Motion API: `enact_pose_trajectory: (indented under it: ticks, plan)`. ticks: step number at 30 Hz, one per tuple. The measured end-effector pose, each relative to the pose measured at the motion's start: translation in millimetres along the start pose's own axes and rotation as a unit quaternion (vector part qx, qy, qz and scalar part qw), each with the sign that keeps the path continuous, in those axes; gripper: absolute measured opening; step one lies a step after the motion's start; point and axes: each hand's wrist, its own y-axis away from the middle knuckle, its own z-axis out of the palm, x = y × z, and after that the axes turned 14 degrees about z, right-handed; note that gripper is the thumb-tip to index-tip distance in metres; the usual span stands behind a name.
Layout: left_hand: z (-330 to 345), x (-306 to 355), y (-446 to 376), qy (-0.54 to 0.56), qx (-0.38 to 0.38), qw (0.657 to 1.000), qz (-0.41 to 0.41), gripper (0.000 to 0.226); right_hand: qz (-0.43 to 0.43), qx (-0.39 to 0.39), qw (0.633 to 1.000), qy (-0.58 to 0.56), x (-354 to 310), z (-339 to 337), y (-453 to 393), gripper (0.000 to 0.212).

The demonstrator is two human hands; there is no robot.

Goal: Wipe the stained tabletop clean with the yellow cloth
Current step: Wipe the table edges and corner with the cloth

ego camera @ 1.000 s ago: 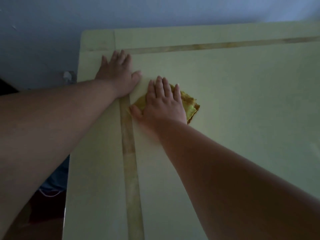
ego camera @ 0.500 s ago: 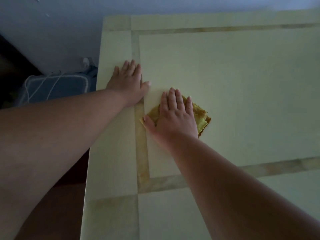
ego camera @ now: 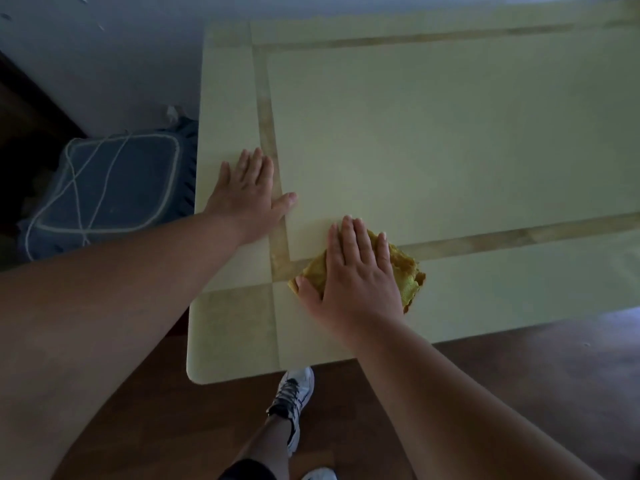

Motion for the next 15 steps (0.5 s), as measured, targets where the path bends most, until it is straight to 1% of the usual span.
enact_pose_trajectory:
  ticks: [7, 12, 15]
  plan:
    - [4.0, 1.3, 11.8, -0.012, 0.000, 1.000, 0.007, 0.097, 0.016, -0.020, 0.999, -0.020, -5.5, 5.6, 62.4, 0.103]
    - [3.9, 2.0, 9.8, -0.015, 0.003, 1.000, 0.005, 0.096, 0.048, -0.015, 0.998, -0.048, -39.9, 18.3, 86.6, 0.100]
    - [6.2, 0.7, 8.8, -0.008, 0.021, 1.000, 0.006, 0.092, 0.042, -0.033, 0.997, -0.048, -65.1, 22.4, 86.8, 0.102]
